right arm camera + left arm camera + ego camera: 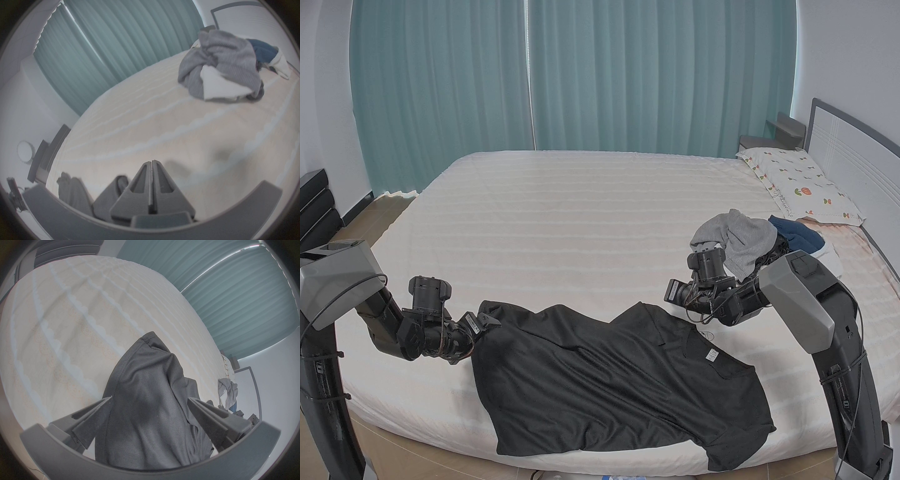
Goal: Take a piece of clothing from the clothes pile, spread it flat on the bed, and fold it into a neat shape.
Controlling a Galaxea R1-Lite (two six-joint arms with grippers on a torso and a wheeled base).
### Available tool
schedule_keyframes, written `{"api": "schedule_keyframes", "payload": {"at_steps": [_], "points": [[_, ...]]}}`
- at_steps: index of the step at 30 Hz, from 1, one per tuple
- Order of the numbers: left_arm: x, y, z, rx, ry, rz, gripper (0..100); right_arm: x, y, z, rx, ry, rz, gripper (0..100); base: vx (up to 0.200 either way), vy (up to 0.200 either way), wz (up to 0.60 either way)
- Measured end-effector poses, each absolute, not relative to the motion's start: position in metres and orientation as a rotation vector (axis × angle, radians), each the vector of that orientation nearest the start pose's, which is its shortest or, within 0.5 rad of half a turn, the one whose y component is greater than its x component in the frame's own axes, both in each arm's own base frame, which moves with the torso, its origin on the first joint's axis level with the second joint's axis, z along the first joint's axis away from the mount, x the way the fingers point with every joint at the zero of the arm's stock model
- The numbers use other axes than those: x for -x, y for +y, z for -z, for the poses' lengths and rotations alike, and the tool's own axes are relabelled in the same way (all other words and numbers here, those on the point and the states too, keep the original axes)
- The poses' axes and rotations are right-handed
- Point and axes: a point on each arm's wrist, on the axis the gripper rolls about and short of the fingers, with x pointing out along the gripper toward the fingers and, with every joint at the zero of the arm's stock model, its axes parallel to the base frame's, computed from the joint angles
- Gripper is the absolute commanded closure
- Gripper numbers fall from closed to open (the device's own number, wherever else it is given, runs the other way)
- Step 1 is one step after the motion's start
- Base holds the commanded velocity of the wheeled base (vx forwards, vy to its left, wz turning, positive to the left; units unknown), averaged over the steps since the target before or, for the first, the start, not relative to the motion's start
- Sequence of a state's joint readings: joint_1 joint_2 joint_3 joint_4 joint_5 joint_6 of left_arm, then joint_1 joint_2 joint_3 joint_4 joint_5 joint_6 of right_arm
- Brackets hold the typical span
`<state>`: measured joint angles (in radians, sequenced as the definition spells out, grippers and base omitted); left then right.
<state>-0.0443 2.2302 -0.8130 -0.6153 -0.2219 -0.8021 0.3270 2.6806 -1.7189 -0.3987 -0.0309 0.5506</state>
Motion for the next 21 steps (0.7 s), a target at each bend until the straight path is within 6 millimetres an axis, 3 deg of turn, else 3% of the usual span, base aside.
{"api": "schedule_keyframes", "payload": {"at_steps": [5,10,11,21], "points": [[-0.355,-0.021,-0.003,0.822,0.862,-0.086,0,-0.504,0.144,0.011,-0.489,0.550,-0.054,100,0.000,0.000,0.00],[-0.356,-0.022,-0.003,0.821,0.862,-0.087,0,-0.501,0.136,0.011,-0.519,0.567,-0.038,100,0.000,0.000,0.00],[-0.356,-0.022,-0.003,0.821,0.862,-0.087,0,-0.499,0.136,0.013,-0.511,0.582,-0.045,0,0.000,0.000,0.00],[-0.355,-0.022,-0.002,0.819,0.864,-0.086,0,-0.480,0.172,0.018,-0.454,0.639,-0.131,0,0.000,0.000,0.00]]}}
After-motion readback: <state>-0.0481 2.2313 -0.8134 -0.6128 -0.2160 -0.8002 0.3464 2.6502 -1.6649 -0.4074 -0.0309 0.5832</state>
